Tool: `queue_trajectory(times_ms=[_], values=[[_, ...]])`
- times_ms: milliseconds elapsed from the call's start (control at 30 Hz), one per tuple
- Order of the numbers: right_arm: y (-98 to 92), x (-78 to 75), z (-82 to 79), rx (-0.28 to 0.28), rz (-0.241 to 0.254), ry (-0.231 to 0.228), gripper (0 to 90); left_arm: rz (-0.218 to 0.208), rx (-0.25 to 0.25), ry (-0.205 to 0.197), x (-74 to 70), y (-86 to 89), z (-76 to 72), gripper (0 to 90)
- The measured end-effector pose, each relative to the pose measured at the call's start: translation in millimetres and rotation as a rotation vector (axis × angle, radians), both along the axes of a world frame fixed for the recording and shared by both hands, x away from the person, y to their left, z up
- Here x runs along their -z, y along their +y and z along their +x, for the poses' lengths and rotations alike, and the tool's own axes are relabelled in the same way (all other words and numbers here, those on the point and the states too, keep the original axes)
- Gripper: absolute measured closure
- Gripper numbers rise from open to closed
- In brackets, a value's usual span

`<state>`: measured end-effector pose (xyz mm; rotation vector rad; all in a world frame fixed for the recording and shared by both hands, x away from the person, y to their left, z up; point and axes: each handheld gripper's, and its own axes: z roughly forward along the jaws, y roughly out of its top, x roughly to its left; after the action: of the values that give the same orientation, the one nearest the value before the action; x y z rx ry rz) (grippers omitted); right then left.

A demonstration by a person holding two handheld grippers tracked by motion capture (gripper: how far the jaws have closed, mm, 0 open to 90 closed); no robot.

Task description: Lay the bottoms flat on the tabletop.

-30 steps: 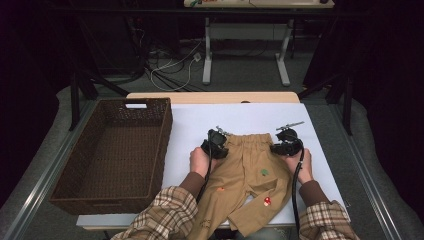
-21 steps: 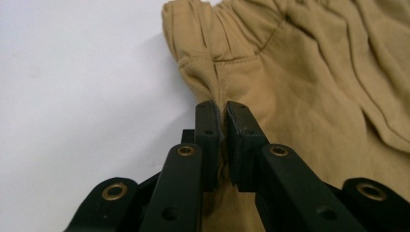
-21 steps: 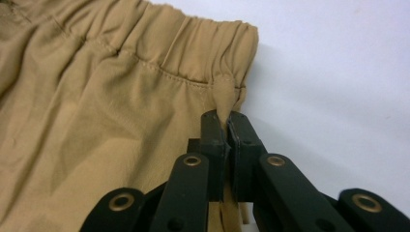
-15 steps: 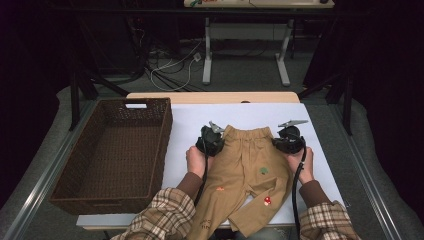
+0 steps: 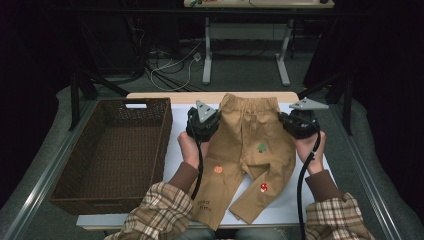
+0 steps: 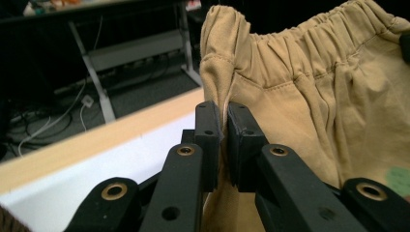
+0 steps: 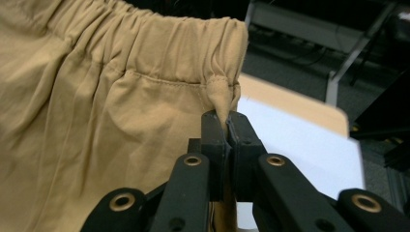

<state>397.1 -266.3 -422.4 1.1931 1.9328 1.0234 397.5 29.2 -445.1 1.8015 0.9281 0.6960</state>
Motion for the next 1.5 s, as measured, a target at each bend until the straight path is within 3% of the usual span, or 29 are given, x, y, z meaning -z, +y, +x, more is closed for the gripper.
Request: queue_trajectory(times_ms=[167,267,367,400,433,467,500,533,600,667,733,833,900,1067,1167,1500], values=[[6.4,40.6,-19.7,-0.04,-0.032,0.083,86.8,0.01,-0.008,0.106,44.2,10.3,-10.1,84.0],[10.0,50.7,-17.2,-0.045,-0.079,0.1,86.9,-0.016,-0.035,0.132,49.1,13.2,-2.3,84.2],[14.4,29.1,1.7,-0.029,-0.108,0.056,87.1,-0.036,-0.083,0.073,19.2,9.0,17.8,84.2],[17.3,14.6,11.2,-0.011,-0.111,0.021,87.0,-0.031,-0.111,0.039,3.2,6.8,27.9,84.0],[20.4,-1.5,22.8,0.002,-0.111,-0.014,86.8,-0.012,-0.164,-0.021,-17.0,3.9,42.6,83.3],[24.1,-21.7,39.4,0.027,-0.114,-0.064,85.2,-0.008,-0.2,-0.041,-28.3,3.1,52.6,80.3],[25.8,-32.2,50.1,0.046,-0.125,-0.094,80.2,0.0,-0.25,-0.043,-41.3,2.7,65.8,74.3],[28.4,-42.7,64.3,0.077,-0.135,-0.11,66.6,0.016,-0.294,-0.026,-50.3,3.1,77.1,61.6],[31.3,-48.6,88.5,0.106,-0.132,-0.029,57.1,0.007,-0.318,0.03,-52.7,5.1,87.7,45.3],[32.5,-34.7,91.5,0.093,-0.114,0.037,51.3,0.001,-0.293,0.068,-40.2,5.5,82.1,35.6],[33.3,-13.9,84.2,0.054,-0.11,0.09,49.5,0.015,-0.25,0.088,-19.0,5.2,69.2,32.1],[32.1,23.7,61.7,-0.006,-0.113,0.172,46.8,0.013,-0.185,0.154,15.7,3.7,44.8,28.2],[29.8,43.8,45.5,-0.033,-0.116,0.226,45.4,0.032,-0.15,0.171,31.2,0.8,30.2,26.4],[19.1,80.6,12.7,-0.07,-0.087,0.31,44.4,0.046,-0.088,0.217,55.1,-6.6,2.5,23.6],[10.6,93.9,0.6,-0.074,-0.047,0.342,44.4,0.055,-0.04,0.256,69.4,-8.2,-13.8,22.1],[0.0,110.3,-20.1,-0.068,-0.044,0.432,45.3,0.142,0.031,0.289,89.1,9.8,-42.7,16.4]])
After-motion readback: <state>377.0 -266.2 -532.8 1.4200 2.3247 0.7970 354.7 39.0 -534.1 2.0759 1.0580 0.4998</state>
